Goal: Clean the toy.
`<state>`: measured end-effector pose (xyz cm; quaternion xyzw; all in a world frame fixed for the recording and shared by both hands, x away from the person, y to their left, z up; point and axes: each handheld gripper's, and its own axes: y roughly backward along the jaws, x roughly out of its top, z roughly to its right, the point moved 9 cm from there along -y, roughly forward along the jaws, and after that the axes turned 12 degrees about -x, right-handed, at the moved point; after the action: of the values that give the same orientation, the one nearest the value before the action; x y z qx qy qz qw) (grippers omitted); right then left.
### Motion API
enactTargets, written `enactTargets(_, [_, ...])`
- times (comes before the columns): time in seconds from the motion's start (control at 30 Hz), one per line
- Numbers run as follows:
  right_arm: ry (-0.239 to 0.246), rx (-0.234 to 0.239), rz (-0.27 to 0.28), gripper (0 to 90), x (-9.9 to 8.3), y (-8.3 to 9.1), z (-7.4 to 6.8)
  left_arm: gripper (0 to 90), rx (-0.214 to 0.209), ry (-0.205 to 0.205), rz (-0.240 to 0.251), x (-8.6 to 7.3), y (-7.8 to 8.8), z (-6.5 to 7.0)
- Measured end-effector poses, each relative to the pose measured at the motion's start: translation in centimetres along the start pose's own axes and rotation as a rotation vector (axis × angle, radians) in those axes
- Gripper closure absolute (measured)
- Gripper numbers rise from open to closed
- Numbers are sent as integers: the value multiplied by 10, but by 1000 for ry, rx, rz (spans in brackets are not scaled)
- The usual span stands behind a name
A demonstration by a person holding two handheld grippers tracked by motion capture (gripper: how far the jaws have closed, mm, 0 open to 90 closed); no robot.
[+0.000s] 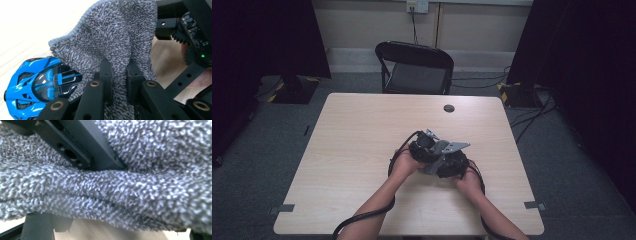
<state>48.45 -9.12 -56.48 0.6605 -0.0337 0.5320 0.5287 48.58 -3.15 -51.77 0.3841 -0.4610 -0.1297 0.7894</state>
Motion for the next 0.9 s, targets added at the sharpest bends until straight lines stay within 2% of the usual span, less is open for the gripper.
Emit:
enactTargets(0.03, [1, 0, 0, 240, 0, 0, 0, 790, 10, -18, -6, -1, 0, 0])
enactTargets(0.23, [1, 0, 0, 240, 0, 0, 0, 789, 11, -17, -9, 0, 0, -1])
enactTargets(0.53, [1, 0, -1, 240, 0, 0, 0, 787, 44, -14, -23, 1, 6, -11])
enactTargets(0.9, [1, 0, -1, 241, 0, 0, 0, 784, 72, 40, -2, 2, 16, -31])
